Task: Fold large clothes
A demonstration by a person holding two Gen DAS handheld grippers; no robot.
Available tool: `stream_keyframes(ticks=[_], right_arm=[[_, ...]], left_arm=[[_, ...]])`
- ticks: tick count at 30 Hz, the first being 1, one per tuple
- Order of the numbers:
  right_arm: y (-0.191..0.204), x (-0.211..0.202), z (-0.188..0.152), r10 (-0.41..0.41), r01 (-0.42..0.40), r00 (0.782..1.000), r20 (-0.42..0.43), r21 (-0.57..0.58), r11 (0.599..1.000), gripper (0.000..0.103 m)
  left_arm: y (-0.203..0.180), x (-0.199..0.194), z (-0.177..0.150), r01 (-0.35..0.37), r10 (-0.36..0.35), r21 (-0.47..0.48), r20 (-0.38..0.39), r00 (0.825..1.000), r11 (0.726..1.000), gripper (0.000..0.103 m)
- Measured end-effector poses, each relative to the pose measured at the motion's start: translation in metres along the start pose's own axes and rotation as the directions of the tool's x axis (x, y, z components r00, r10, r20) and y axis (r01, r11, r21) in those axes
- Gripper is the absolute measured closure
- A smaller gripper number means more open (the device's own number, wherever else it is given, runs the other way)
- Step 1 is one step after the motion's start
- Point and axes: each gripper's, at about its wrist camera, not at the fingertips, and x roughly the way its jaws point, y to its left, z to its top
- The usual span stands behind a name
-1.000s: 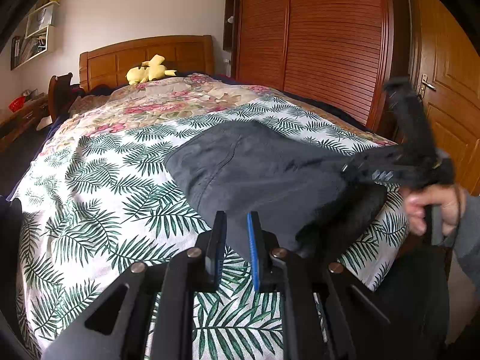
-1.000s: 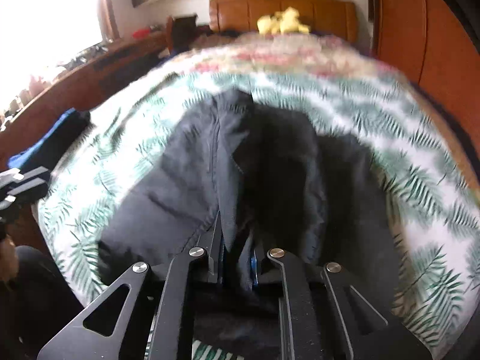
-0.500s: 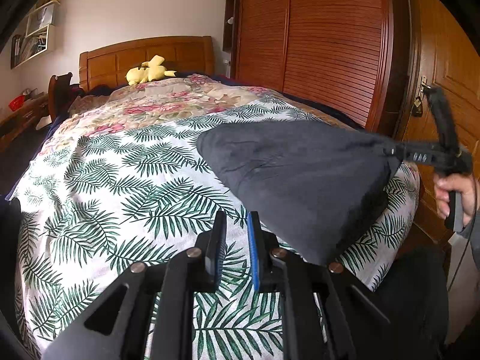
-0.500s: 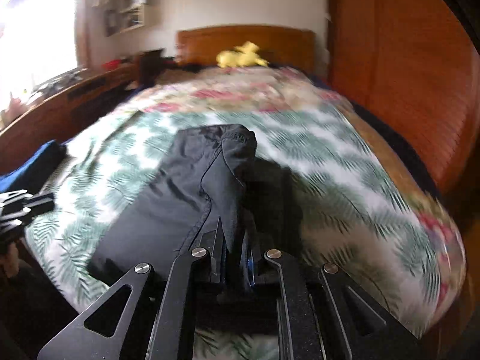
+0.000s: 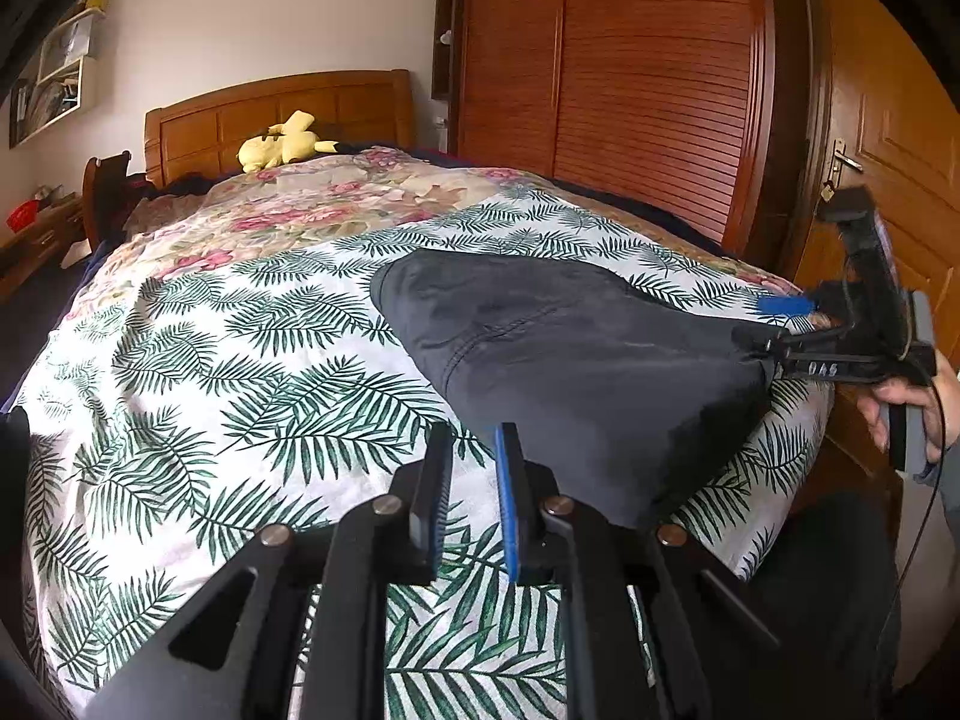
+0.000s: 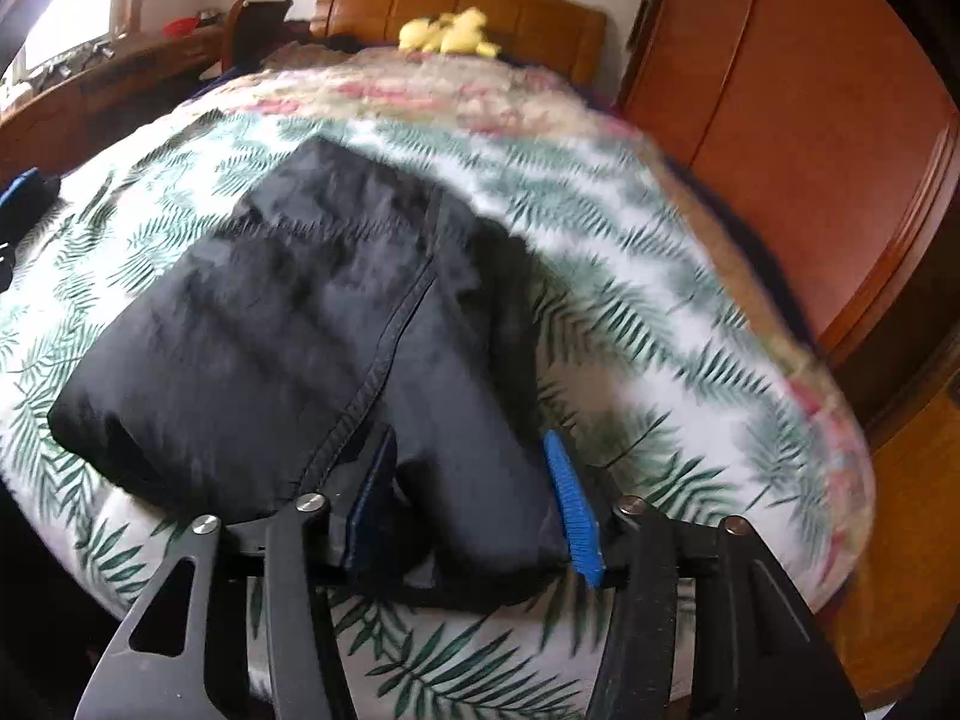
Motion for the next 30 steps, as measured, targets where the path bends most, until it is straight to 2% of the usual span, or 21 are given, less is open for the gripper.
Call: stream_keyframes(ticks=[3, 6, 11, 14, 18, 20, 22, 26, 30], right_arm=[[-0.004, -0.016, 0.007, -0.023, 0.021, 0.998, 0.064, 0.023, 0.999, 0.045], [-0.002, -0.019, 0.014, 0.082, -0.085, 0.994, 0.073, 0.035, 0.996, 0.045], [0.032, -0.023, 0.023, 0.252, -0.252, 0.964, 0.089, -0.01, 0.968, 0.045], [0.053, -0.016, 0.025, 0.312, -0.311, 0.947, 0.081, -0.031, 0.95, 0.045], [0.068, 0.007, 0.014, 0.303, -0.302, 0.952, 0.034, -0.03, 0.953, 0.045], [0.075, 0.033, -0.004, 0.328, -0.329, 0.943, -0.059, -0.015, 0.944, 0.044], [0.076, 0.032, -0.017, 0.317, -0.317, 0.948, -0.012, -0.048, 0.947, 0.044], [0.069, 0.021, -0.021, 0.311, -0.311, 0.95, -0.024, -0.034, 0.95, 0.044], [0.049, 0.004, -0.026, 0.258, -0.258, 0.966, -0.008, -0.023, 0.966, 0.045]], left_arm=[[-0.001, 0.003, 0.0, -0.002, 0.002, 0.001, -0.007, 1.0, 1.0, 0.091], [-0.002, 0.005, 0.0, -0.004, 0.004, 0.002, -0.011, 1.0, 1.0, 0.091], [-0.002, 0.008, 0.0, -0.004, 0.004, -0.008, -0.011, 1.0, 1.0, 0.091], [-0.002, 0.012, -0.002, -0.005, 0.005, -0.01, -0.018, 1.0, 1.0, 0.091], [-0.002, 0.015, -0.003, -0.001, 0.001, -0.003, -0.025, 1.0, 1.0, 0.091], [-0.003, 0.017, -0.003, 0.001, -0.002, -0.003, -0.029, 1.0, 1.0, 0.091], [-0.003, 0.017, -0.002, -0.002, 0.002, 0.0, -0.026, 1.0, 1.0, 0.09], [-0.005, 0.017, -0.001, 0.007, -0.007, 0.0, -0.021, 1.0, 1.0, 0.089], [-0.008, 0.014, 0.0, 0.016, -0.016, 0.008, -0.009, 1.0, 1.0, 0.088]])
